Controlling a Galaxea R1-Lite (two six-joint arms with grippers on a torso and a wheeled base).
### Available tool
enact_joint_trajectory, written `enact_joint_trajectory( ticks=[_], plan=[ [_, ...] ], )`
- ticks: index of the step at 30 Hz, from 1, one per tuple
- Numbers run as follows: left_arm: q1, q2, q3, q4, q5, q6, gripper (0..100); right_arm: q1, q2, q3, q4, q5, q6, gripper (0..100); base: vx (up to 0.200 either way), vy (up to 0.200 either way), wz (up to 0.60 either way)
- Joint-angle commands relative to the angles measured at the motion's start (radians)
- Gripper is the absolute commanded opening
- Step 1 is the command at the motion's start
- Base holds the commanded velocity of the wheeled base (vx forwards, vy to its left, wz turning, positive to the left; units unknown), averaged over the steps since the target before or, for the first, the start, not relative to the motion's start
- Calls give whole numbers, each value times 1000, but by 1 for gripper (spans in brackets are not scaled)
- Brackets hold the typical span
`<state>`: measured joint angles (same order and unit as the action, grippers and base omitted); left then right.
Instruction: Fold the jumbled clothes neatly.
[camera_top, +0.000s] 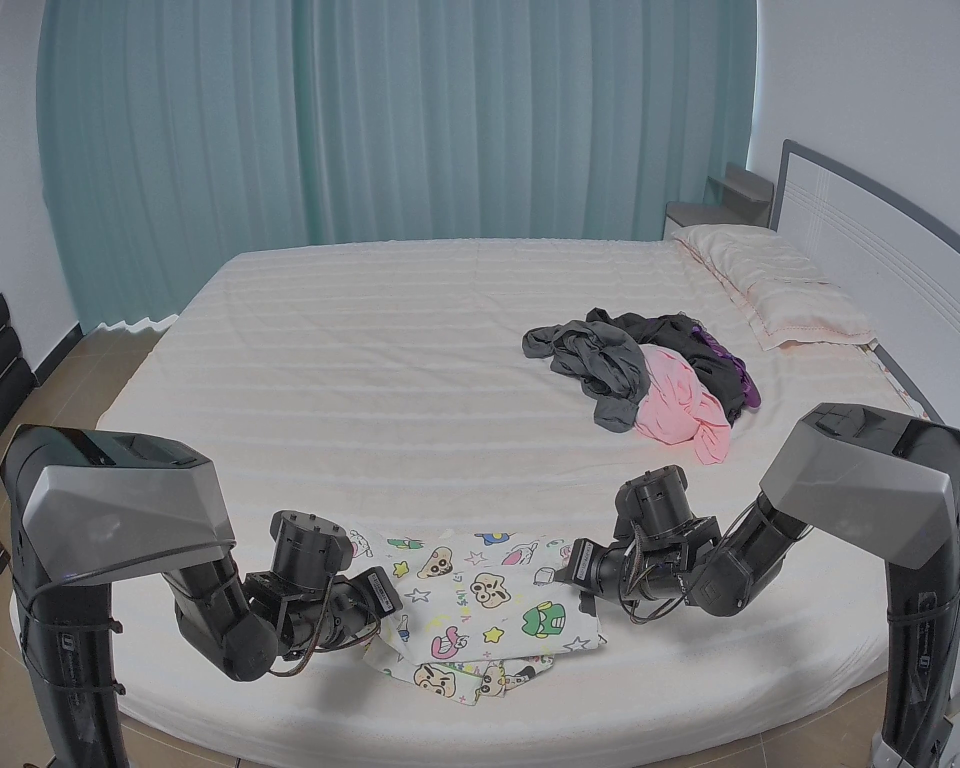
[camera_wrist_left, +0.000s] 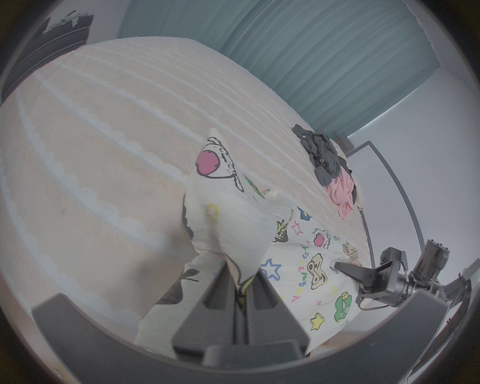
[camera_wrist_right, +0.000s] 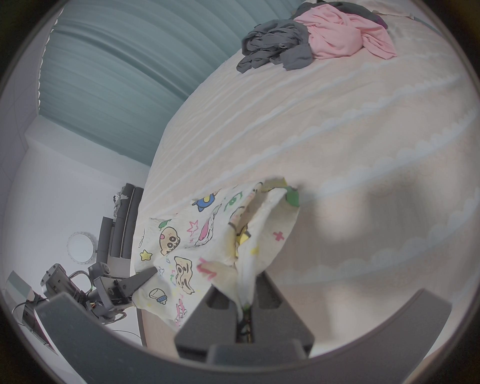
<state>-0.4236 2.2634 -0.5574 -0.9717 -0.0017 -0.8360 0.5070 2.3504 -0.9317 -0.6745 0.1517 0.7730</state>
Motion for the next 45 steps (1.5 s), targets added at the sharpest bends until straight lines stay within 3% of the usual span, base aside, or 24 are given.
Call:
enact_joint_trajectory(
  ticks=[1,8,13,14,17,20,24,29,43,44,45],
  plan=[
    [-3,19,5,1,-6,-2,100,10,15,21,-14,5,-12,100,0,0,0],
    [34,18,36,-5,-15,8,100,11,-19,44,-14,-9,-47,100,0,0,0],
    [124,8,76,-104,-89,12,100,2,-82,94,-2,-58,-55,100,0,0,0],
    [178,-8,100,-165,-178,9,100,-4,-94,148,-11,-57,-61,100,0,0,0],
    [243,-44,137,-205,-319,6,100,2,-92,231,-36,-26,-64,100,0,0,0],
    [273,-64,139,-206,-388,-14,100,18,-40,269,-148,14,-81,100,0,0,0],
    [295,-68,116,-209,-412,-80,100,24,7,297,-300,35,-150,100,0,0,0],
    [295,-64,111,-246,-409,-117,100,30,17,294,-307,75,-155,100,0,0,0],
    [293,-59,110,-257,-403,-112,100,42,29,286,-307,106,-198,100,0,0,0],
    [293,-59,110,-257,-403,-114,100,41,30,286,-309,106,-198,0,0,0,0],
    [293,-59,110,-257,-403,-114,100,41,30,286,-309,106,-198,0,0,0,0]
  ],
)
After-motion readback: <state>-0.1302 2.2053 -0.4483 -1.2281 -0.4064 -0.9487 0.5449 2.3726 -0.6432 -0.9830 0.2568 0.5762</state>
